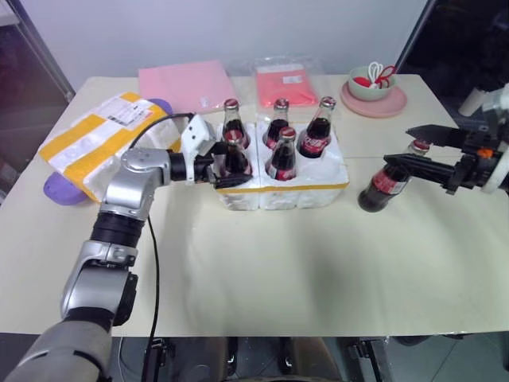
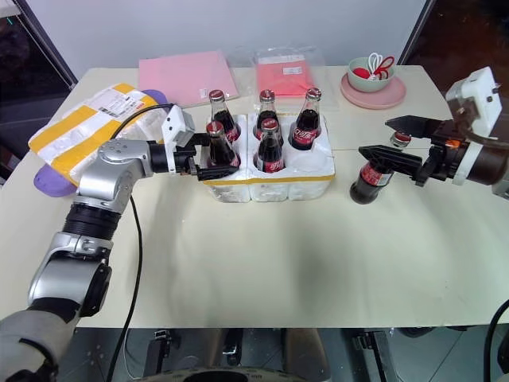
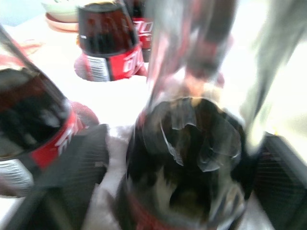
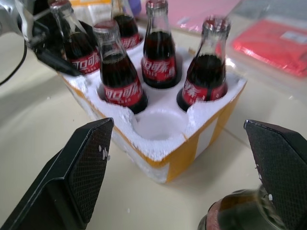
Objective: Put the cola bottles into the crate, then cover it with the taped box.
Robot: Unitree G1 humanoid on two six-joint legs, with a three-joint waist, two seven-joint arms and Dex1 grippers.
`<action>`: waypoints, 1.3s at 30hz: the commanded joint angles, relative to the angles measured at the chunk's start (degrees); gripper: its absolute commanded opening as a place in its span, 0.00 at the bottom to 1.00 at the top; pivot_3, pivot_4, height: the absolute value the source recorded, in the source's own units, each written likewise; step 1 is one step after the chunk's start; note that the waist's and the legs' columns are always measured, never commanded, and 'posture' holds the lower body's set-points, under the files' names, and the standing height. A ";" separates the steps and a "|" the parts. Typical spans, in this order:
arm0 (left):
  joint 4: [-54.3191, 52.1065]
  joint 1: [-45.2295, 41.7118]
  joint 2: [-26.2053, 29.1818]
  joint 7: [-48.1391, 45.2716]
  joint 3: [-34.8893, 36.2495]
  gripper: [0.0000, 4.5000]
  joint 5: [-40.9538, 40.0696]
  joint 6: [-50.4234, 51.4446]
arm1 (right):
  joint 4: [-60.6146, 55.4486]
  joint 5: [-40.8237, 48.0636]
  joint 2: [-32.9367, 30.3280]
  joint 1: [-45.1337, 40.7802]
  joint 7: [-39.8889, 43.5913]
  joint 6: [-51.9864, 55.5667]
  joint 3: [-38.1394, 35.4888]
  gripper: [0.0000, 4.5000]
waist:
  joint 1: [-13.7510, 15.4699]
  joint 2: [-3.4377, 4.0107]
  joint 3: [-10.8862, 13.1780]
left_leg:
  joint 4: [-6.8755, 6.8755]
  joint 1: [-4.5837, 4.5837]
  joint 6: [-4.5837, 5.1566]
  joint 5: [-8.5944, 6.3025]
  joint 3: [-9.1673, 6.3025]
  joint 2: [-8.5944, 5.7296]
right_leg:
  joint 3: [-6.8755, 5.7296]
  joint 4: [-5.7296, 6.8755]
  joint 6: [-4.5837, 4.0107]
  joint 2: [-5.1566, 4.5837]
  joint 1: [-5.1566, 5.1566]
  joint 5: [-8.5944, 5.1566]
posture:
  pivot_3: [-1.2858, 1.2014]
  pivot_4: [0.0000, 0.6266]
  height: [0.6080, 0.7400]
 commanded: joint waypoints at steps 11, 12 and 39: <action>-23.39 -0.48 16.32 -10.32 13.58 0.98 -27.74 30.11 | -16.49 8.07 10.91 21.91 -12.46 8.61 -23.09 1.00 | 0.21 -0.01 -0.02 | 0.25 0.05 0.11 -0.08 -0.12 -0.03 | -0.06 -0.06 0.09 -0.14 0.31 0.05 | 0.52 0.24 1.00; -23.91 0.13 16.70 -11.16 12.38 0.98 -26.58 28.62 | -16.95 7.02 12.18 23.23 -13.70 7.82 -22.33 1.00 | 0.23 -0.01 -0.02 | 0.30 0.15 0.11 -0.08 -0.12 -0.03 | -0.05 -0.09 0.17 -0.14 0.42 0.09 | 0.52 0.24 1.00; -27.78 2.58 14.52 -8.60 7.24 0.98 -21.91 22.86 | 9.95 -10.54 21.63 8.11 -21.53 -12.73 1.87 1.00 | -0.36 -0.01 0.00 | 0.13 0.27 0.17 -0.03 0.00 -0.03 | -0.05 -0.32 0.06 -0.17 0.40 0.35 | 0.52 0.24 1.00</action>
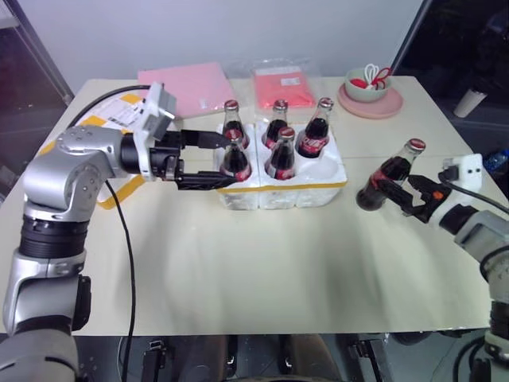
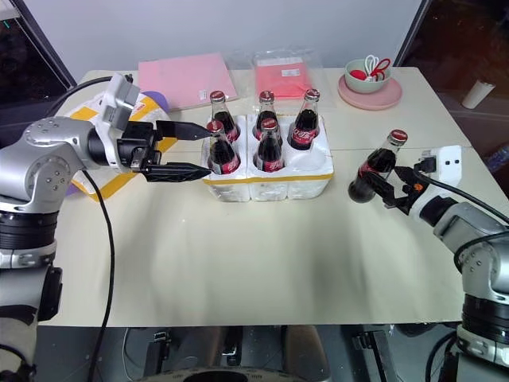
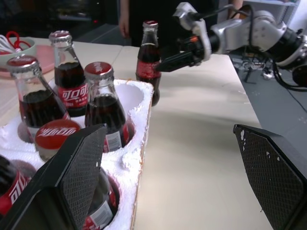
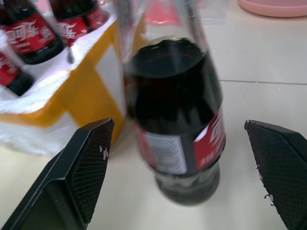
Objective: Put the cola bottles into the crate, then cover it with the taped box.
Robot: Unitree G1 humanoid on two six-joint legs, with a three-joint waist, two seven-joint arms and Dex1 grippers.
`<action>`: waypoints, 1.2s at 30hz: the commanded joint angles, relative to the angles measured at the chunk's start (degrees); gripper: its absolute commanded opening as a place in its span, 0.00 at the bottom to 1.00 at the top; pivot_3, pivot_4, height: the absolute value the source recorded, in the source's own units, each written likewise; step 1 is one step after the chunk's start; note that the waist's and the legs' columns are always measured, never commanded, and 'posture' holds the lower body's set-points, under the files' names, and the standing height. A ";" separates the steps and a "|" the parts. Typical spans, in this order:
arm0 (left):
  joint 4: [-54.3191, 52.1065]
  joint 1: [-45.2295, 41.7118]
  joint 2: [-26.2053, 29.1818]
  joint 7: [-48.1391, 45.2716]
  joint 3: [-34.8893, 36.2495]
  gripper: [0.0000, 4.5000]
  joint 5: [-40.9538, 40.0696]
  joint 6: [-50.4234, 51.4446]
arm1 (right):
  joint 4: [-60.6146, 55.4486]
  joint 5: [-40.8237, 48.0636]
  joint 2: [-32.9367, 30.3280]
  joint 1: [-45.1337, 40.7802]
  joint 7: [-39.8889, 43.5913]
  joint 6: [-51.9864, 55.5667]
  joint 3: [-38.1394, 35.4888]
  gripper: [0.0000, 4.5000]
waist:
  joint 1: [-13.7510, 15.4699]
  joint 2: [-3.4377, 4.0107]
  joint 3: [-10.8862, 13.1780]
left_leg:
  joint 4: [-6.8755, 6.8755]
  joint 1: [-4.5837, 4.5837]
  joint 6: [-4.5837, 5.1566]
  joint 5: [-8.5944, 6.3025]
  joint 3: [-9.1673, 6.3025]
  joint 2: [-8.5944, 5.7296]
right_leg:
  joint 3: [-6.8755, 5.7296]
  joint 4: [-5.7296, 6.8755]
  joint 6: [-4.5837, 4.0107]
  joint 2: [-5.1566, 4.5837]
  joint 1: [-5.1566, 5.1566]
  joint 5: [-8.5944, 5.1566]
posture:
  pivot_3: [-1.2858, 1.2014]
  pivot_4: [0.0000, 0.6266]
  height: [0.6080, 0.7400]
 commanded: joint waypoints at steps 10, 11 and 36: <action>-3.23 -0.98 0.40 1.05 1.53 1.00 -3.40 1.65 | 10.14 -3.72 2.09 -6.98 2.38 -7.61 2.62 0.61 | 0.10 0.00 0.01 | 0.00 -0.01 0.00 0.00 0.00 0.00 | -0.01 0.00 0.01 0.01 0.00 0.01 | 0.52 0.24 1.00; -3.29 -0.95 0.44 1.12 1.57 1.00 -3.49 1.70 | 9.35 -3.39 2.08 -7.11 2.28 -7.67 2.13 0.62 | 0.06 0.00 0.01 | 0.00 -0.01 0.00 0.00 0.00 0.00 | -0.01 0.00 0.01 0.01 0.00 0.01 | 0.52 0.24 1.00; -4.53 1.75 3.05 5.13 4.68 1.00 -4.10 1.12 | -2.52 3.65 2.16 -20.33 3.26 -0.39 13.18 0.62 | 0.00 0.39 0.33 | -0.06 -0.34 0.07 -0.03 0.06 -0.07 | 0.00 0.03 0.03 -0.03 -0.40 0.02 | 0.52 0.24 1.00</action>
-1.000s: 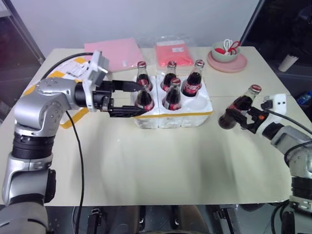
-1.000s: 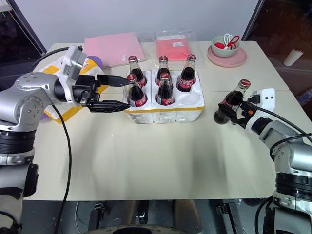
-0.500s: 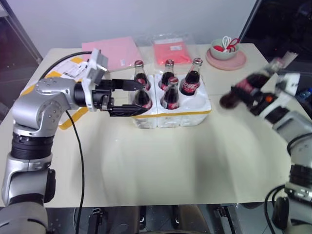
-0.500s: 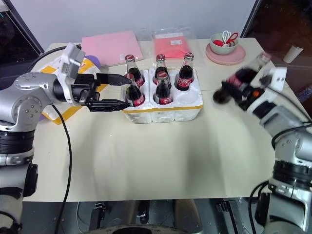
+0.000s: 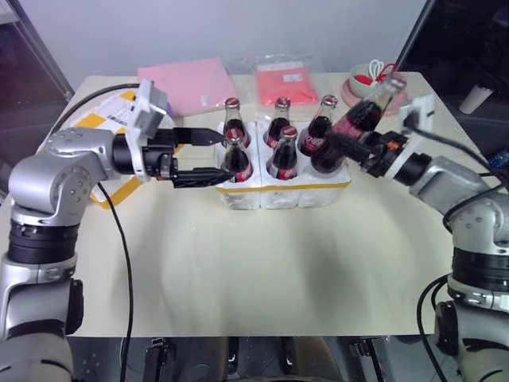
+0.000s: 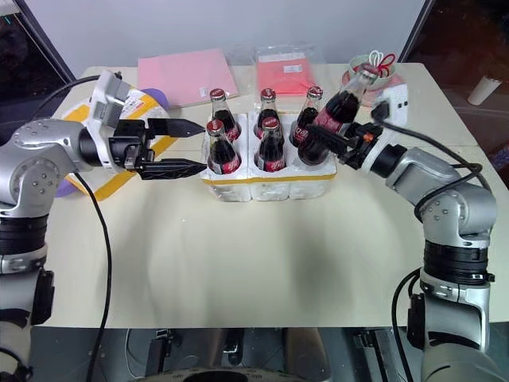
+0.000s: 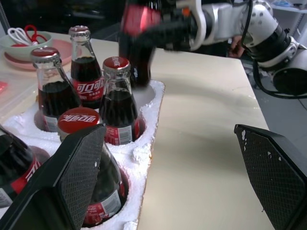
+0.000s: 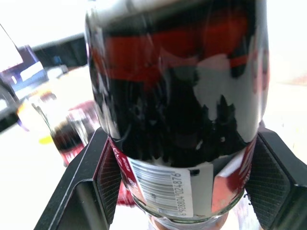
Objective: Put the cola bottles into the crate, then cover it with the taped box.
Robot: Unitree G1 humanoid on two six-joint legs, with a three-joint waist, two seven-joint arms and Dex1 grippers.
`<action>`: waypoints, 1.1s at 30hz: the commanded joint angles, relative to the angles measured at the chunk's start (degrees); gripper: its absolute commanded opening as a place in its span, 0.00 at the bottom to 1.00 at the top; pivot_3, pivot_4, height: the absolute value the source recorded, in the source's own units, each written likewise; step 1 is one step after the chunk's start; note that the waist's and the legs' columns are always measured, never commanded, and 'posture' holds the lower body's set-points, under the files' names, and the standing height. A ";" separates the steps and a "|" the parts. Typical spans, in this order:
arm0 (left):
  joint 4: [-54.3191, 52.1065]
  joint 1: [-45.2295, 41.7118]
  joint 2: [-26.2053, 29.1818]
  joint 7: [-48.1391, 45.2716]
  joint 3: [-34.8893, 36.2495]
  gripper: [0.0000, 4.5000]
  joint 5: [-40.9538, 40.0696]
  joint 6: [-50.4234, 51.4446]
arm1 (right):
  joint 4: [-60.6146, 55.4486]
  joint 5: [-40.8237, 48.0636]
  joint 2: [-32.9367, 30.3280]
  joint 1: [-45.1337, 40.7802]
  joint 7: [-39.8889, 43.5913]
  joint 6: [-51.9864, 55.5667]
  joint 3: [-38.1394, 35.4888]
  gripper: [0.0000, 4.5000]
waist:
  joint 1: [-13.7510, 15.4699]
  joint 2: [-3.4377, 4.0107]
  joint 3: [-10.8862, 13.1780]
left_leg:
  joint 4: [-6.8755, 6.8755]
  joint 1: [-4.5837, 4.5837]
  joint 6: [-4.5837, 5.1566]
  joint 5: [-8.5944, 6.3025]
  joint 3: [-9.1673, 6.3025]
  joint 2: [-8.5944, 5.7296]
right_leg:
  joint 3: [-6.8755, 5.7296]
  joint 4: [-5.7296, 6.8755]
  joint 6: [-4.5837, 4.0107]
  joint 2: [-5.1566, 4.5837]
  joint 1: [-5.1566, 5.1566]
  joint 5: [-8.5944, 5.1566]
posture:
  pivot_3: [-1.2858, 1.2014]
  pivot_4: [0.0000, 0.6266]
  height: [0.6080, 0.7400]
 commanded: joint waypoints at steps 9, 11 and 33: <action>-3.04 1.70 1.30 1.83 3.28 1.00 -0.04 -1.70 | 7.34 -15.50 -1.73 -2.20 8.21 -9.30 12.57 0.62 | -0.03 -0.01 0.00 | 0.03 0.02 -0.02 0.01 0.00 0.00 | 0.00 0.02 0.00 0.04 0.01 0.00 | 0.52 0.24 1.00; -2.87 1.71 1.42 2.02 3.17 1.00 0.22 -2.05 | 10.70 -17.14 -1.42 -3.82 7.95 -9.05 12.99 0.86 | -0.10 -0.03 0.00 | 0.05 0.02 -0.02 0.01 0.00 0.00 | 0.00 0.02 0.00 0.04 0.02 0.00 | 0.52 0.24 1.00; -12.09 27.73 13.93 21.18 21.18 1.00 24.72 -19.66 | 1.09 4.13 -29.13 -3.61 30.66 7.48 -11.93 0.99 | -0.27 -0.02 0.00 | -1.09 0.08 -0.03 0.20 0.07 0.02 | 0.01 -0.85 -0.05 -0.13 -0.13 0.26 | 0.52 0.24 1.00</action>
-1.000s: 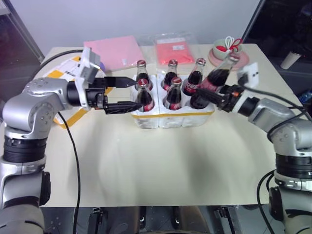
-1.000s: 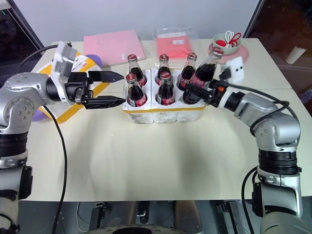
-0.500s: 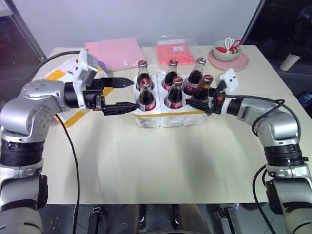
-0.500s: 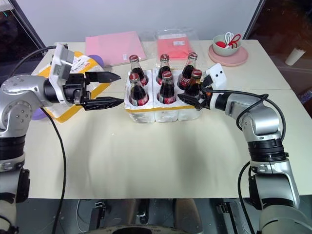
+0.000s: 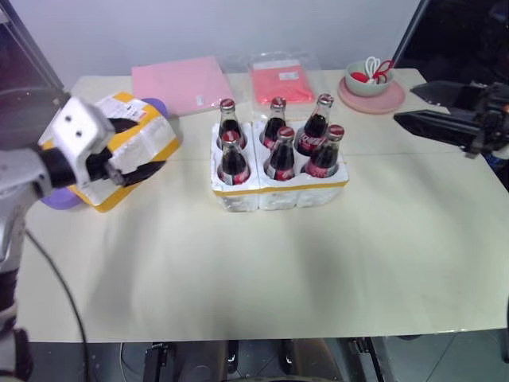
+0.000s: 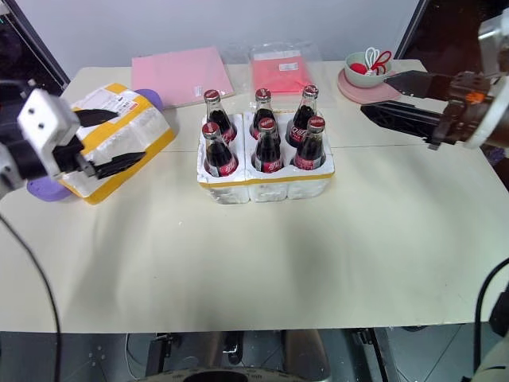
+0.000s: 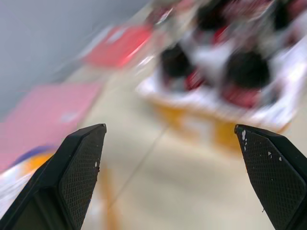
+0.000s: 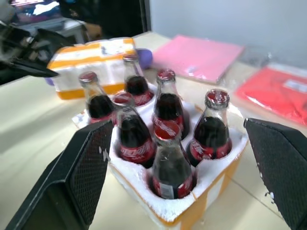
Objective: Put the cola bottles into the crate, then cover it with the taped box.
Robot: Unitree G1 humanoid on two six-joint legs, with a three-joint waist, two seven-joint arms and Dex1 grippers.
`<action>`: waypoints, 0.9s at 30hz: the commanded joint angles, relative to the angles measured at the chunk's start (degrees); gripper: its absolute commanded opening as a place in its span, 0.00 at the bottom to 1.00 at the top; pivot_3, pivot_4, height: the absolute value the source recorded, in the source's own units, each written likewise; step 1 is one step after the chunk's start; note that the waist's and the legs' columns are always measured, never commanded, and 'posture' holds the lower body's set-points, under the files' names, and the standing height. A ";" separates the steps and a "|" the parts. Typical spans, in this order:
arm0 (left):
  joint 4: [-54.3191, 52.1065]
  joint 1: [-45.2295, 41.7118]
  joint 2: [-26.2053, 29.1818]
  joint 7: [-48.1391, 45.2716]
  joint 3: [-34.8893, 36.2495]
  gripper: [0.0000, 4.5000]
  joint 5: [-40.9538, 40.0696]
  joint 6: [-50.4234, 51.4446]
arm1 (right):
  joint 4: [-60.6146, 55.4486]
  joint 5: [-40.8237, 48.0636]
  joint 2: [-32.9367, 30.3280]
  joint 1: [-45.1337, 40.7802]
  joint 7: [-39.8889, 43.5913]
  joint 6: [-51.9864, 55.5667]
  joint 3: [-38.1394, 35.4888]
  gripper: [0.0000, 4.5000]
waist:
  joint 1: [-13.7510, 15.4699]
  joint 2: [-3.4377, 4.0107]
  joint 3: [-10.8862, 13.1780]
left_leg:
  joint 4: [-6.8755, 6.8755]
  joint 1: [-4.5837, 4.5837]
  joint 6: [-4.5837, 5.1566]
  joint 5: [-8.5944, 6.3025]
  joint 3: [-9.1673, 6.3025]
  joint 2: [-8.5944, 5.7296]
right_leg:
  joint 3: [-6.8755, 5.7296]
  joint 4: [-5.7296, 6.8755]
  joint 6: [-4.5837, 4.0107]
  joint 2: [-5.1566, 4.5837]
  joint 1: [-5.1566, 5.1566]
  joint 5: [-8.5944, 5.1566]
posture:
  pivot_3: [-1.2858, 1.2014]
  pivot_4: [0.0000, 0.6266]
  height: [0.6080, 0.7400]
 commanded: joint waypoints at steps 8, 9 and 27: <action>-2.48 25.47 2.37 19.14 12.75 1.00 30.99 -11.60 | 2.88 -2.06 -3.94 2.97 8.52 -7.23 0.66 0.99 | 0.19 0.02 0.00 | -0.10 0.00 0.01 -0.02 0.13 0.00 | 0.00 -0.16 -0.02 -0.10 -0.01 0.01 | 0.52 0.24 1.00; -2.98 27.24 1.73 21.34 12.42 1.00 33.79 -12.10 | 3.49 -2.33 -3.79 2.31 8.49 -7.60 1.24 0.99 | 0.19 0.01 0.00 | -0.10 0.00 0.00 -0.02 0.13 0.00 | 0.00 -0.16 -0.03 -0.11 0.00 0.01 | 0.52 0.24 1.00; 14.99 24.67 -7.80 46.39 -2.14 1.00 57.56 -11.74 | 6.65 -4.40 -5.05 -3.93 9.91 -8.42 5.41 0.99 | 0.35 0.00 -0.05 | -0.50 -0.07 -0.01 -0.02 0.42 -0.01 | -0.02 -0.13 -0.07 -0.27 -0.34 0.06 | 0.52 0.24 1.00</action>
